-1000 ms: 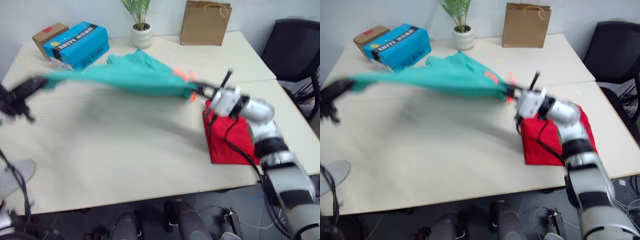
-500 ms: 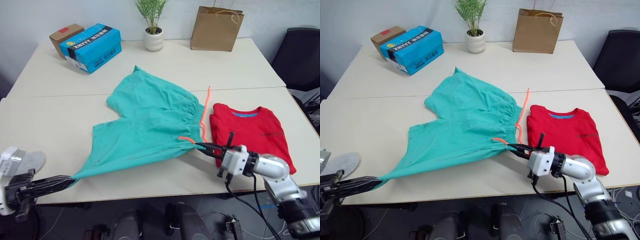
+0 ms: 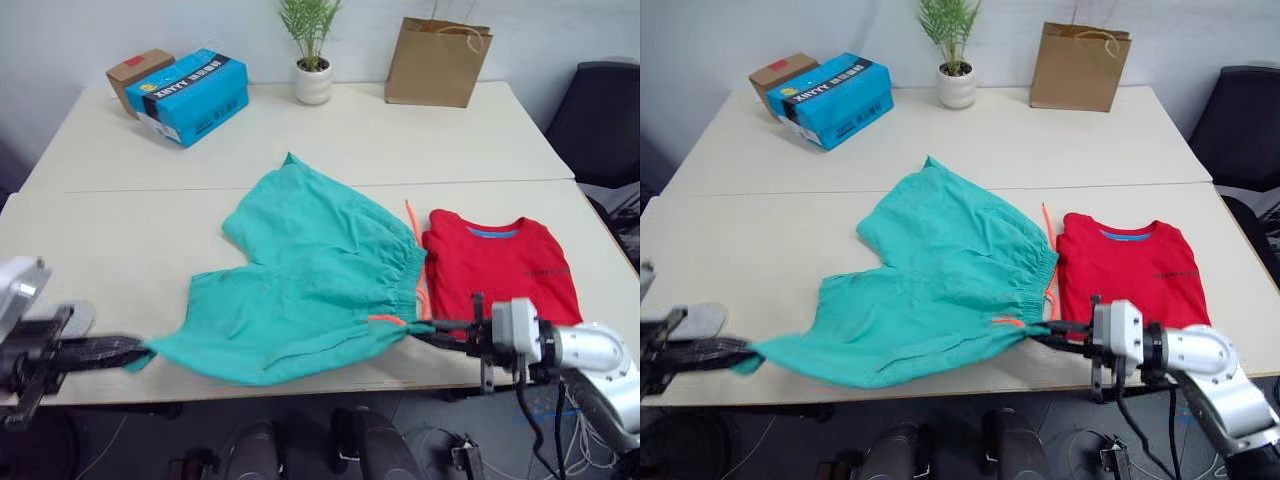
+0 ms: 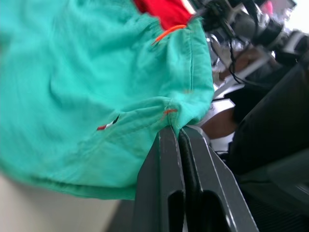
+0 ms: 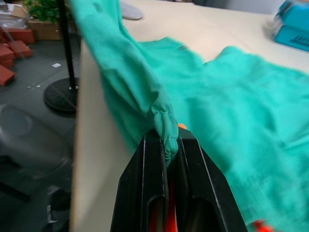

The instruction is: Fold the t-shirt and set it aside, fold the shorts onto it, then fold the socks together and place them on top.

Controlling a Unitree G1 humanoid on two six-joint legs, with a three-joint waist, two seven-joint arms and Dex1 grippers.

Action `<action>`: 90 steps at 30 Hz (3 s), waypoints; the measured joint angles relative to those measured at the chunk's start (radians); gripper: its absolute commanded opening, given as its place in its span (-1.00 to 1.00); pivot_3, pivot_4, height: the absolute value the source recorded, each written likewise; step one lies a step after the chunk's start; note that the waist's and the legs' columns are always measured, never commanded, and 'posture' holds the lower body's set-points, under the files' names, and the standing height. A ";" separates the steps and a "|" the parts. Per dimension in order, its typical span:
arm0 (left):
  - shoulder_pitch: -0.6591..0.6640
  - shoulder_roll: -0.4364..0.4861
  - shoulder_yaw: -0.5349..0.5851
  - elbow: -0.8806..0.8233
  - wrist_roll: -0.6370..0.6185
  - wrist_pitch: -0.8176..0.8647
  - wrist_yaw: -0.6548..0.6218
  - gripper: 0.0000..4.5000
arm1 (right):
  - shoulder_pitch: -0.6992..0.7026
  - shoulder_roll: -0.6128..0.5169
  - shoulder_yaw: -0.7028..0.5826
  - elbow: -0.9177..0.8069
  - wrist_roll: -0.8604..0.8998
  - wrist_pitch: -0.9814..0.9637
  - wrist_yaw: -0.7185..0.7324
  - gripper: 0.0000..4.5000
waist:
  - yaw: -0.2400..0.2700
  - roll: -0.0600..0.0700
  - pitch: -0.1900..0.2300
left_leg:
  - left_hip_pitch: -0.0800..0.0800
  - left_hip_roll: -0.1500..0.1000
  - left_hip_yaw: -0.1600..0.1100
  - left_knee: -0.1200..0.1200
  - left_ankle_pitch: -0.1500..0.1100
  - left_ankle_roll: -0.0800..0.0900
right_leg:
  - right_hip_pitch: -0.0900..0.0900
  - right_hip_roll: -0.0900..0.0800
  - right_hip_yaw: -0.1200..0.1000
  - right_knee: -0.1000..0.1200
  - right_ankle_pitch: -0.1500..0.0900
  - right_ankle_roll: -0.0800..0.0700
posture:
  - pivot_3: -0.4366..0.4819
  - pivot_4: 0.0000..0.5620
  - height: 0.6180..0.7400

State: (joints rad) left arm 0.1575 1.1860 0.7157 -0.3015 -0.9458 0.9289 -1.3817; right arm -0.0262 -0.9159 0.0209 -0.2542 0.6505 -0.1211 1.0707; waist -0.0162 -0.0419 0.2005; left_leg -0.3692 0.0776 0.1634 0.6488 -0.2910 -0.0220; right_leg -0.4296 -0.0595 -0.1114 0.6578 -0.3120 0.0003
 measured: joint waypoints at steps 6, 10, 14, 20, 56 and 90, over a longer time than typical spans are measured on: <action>-0.718 -0.136 -0.454 0.359 0.272 -0.345 0.033 -0.99 | -0.141 0.109 -0.068 0.053 -0.007 0.101 -0.098 -1.00 | 0.026 0.003 -0.002 | -0.002 0.000 0.001 0.002 0.007 -0.001 | -0.001 0.003 -0.002 0.003 0.001 0.001 | -0.05 -0.47 1.00; -1.133 -0.340 -0.678 0.768 0.509 -0.616 0.015 -0.99 | -0.162 0.161 -0.128 0.116 -0.079 0.122 -0.205 -1.00 | 0.039 0.001 -0.002 | -0.005 -0.003 0.005 0.008 0.006 0.001 | -0.002 0.003 -0.001 0.003 0.002 0.003 | -0.05 -0.47 1.00; -1.450 -0.517 -0.777 1.226 0.717 -0.926 0.087 -0.99 | -0.178 0.223 -0.169 0.161 -0.169 0.160 -0.367 -1.00 | 0.035 0.000 -0.002 | -0.008 -0.005 0.009 0.013 0.002 0.006 | -0.005 0.000 0.000 0.004 0.003 0.006 | -0.05 -0.47 1.00; -1.592 -0.680 -0.803 1.567 0.902 -1.167 0.402 -0.99 | -0.161 0.315 -0.193 0.164 -0.276 0.231 -0.556 -1.00 | 0.004 0.000 -0.002 | -0.008 -0.005 0.011 0.012 0.002 0.006 | -0.009 -0.001 0.004 0.006 0.002 0.008 | -0.05 -0.47 1.00; -1.208 -0.551 -0.680 1.355 0.916 -1.374 0.069 0.98 | -0.145 0.355 0.124 -0.158 -0.373 0.284 -0.345 1.00 | -0.027 0.000 -0.002 | -0.003 0.002 0.014 0.012 0.007 -0.004 | -0.014 0.003 0.008 0.024 -0.004 0.002 | -0.05 -0.47 1.00; -0.856 -0.476 -0.734 1.103 0.920 -1.252 0.138 -1.00 | -0.304 0.330 0.187 0.231 -0.584 -0.164 -0.195 -0.95 | -0.051 -0.003 -0.004 | 0.002 0.005 0.012 0.012 0.004 -0.007 | -0.012 0.003 0.009 0.028 -0.006 -0.001 | -0.05 -0.47 1.00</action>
State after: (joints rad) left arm -0.6985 0.7101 -0.0183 0.8017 -0.0257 -0.3234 -1.2442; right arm -0.3301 -0.5861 0.2084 -0.0227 0.0669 -0.2850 0.8760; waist -0.0674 -0.0451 0.1965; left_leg -0.3673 0.0824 0.1756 0.6609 -0.2868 -0.0289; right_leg -0.4416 -0.0560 -0.1027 0.6854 -0.3180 -0.0011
